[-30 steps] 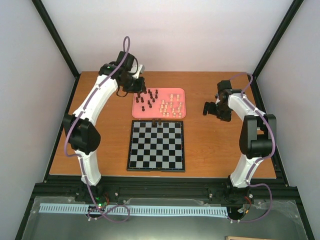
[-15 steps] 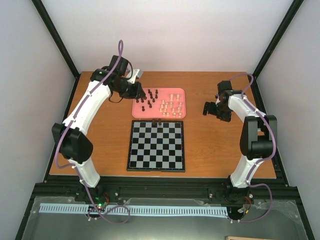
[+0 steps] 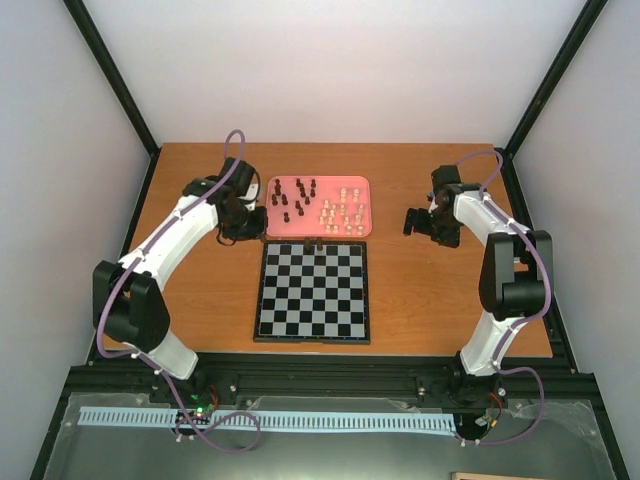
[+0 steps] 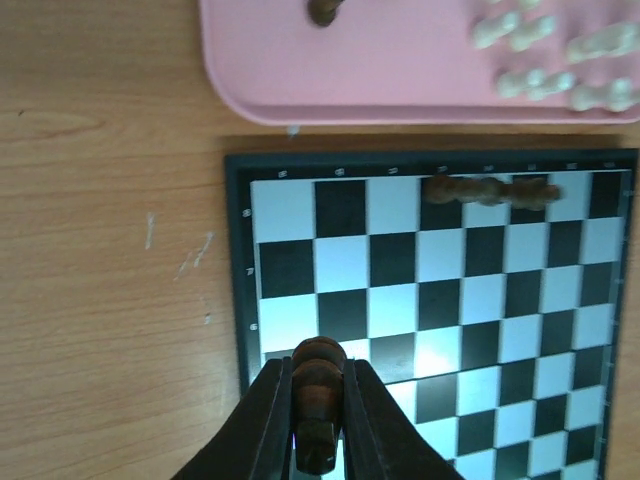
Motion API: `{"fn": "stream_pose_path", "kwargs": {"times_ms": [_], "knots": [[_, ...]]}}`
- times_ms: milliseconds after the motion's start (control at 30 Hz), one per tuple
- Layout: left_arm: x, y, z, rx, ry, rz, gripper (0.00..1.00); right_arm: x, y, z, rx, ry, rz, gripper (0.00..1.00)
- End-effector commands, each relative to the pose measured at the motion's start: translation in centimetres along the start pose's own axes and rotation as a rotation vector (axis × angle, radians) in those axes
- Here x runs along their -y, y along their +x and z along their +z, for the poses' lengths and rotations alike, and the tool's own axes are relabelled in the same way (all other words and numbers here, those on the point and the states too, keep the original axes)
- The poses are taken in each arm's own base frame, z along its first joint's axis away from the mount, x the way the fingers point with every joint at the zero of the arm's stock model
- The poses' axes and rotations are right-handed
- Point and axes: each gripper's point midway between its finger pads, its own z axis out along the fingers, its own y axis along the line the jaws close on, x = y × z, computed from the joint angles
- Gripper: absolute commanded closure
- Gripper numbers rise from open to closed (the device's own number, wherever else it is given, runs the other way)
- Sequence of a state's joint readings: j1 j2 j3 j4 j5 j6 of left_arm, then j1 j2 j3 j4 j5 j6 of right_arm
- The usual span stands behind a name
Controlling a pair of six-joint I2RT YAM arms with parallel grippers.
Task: Set up the chess pieces on the board
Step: Place the chess piece on the chessboard.
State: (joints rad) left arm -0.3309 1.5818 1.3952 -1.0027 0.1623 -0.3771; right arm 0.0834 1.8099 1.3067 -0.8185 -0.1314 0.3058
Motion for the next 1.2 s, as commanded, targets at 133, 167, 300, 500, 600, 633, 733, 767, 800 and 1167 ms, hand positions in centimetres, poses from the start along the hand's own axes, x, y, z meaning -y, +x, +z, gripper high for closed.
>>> {"fn": "stream_pose_path", "kwargs": {"times_ms": [133, 167, 300, 500, 600, 633, 733, 767, 800, 1167], "knots": [[0.4, -0.8, 2.9, 0.057, -0.105, 0.036, 0.99, -0.8, -0.3, -0.7, 0.026, 0.003, -0.006, 0.01], [0.5, -0.8, 3.4, 0.059, -0.107, 0.039, 0.99, -0.8, -0.3, -0.7, 0.026, 0.005, -0.008, 0.01], [0.6, -1.1, 5.7, 0.053, -0.112, 0.040, 0.99, -0.7, -0.2, -0.7, 0.025, 0.010, -0.011, 0.01], [0.7, -2.0, 7.6, 0.040, -0.140, 0.061, 0.99, -0.6, -0.4, -1.1, 0.033, 0.023, -0.019, 0.01], [1.0, -2.3, 8.4, 0.026, -0.145, 0.063, 0.99, -0.5, -0.4, -1.0, 0.028, 0.026, -0.020, 0.01], [1.2, -2.4, 8.6, 0.023, -0.146, 0.065, 0.99, -0.5, -0.4, -0.9, 0.028, 0.026, -0.019, 0.01], [1.8, -2.5, 9.2, 0.011, -0.146, 0.071, 0.99, -0.5, -0.3, -0.8, 0.026, 0.025, -0.018, 0.00], [2.0, -2.5, 9.3, 0.009, -0.144, 0.074, 0.99, -0.5, -0.3, -0.8, 0.027, 0.026, -0.017, 0.01], [2.1, -2.5, 9.4, 0.007, -0.145, 0.074, 0.99, -0.4, -0.2, -0.8, 0.025, 0.027, -0.019, 0.00], [1.9, -1.8, 10.7, -0.040, -0.177, 0.074, 0.99, -0.2, 0.0, -0.5, 0.018, 0.036, -0.024, 0.00]]}}
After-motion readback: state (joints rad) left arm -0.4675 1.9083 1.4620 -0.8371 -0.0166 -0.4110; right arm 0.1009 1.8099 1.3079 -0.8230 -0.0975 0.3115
